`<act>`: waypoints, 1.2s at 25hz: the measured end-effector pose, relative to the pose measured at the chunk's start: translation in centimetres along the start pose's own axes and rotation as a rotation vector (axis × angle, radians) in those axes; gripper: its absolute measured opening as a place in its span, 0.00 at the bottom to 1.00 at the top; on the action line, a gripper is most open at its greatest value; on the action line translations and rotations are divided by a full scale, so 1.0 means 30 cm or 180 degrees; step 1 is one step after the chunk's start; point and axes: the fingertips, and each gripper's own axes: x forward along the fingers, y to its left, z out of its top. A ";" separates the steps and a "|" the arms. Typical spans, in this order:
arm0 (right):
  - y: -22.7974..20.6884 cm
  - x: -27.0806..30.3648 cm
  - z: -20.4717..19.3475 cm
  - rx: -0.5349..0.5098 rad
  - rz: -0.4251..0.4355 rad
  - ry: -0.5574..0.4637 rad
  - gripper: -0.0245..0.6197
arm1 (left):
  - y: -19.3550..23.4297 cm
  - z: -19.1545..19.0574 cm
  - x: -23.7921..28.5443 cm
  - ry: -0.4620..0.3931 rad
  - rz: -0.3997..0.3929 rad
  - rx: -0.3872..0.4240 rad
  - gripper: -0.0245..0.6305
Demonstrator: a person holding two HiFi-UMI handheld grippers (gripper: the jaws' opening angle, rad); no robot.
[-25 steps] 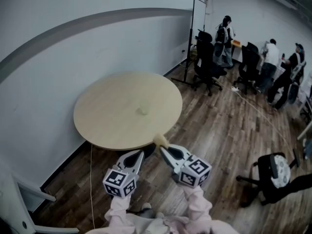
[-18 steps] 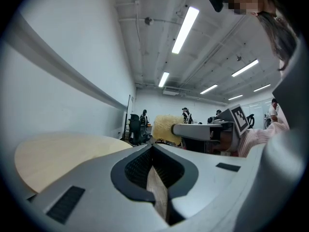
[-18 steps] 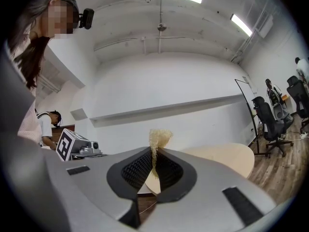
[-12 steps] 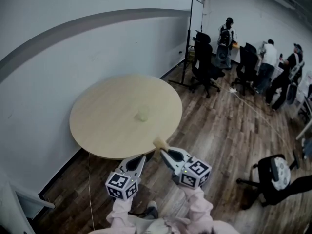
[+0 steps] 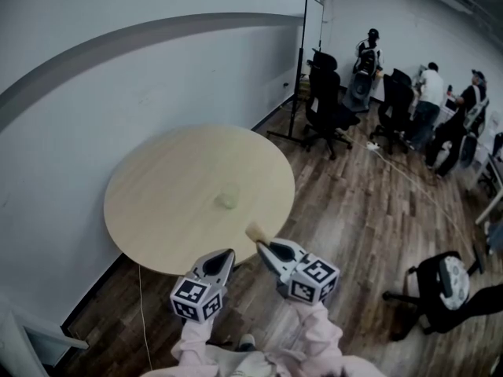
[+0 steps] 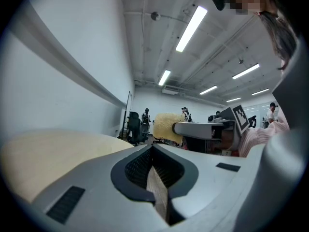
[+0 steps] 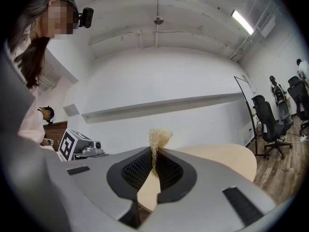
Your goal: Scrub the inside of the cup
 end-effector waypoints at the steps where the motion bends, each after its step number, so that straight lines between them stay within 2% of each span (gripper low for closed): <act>1: -0.012 0.012 -0.001 0.0009 -0.0012 -0.0002 0.08 | 0.011 0.002 0.012 0.0000 -0.0024 0.0004 0.03; 14: -0.121 0.103 -0.057 0.0093 -0.0137 0.0038 0.08 | 0.121 -0.025 0.120 0.0065 -0.0119 -0.0019 0.03; 20: -0.173 0.129 -0.035 0.0098 -0.0159 0.0064 0.08 | 0.149 0.000 0.169 0.0025 -0.0106 -0.0045 0.03; 30: -0.296 0.208 -0.020 0.0120 0.0027 0.0144 0.08 | 0.222 0.004 0.273 0.0057 0.0118 -0.0115 0.03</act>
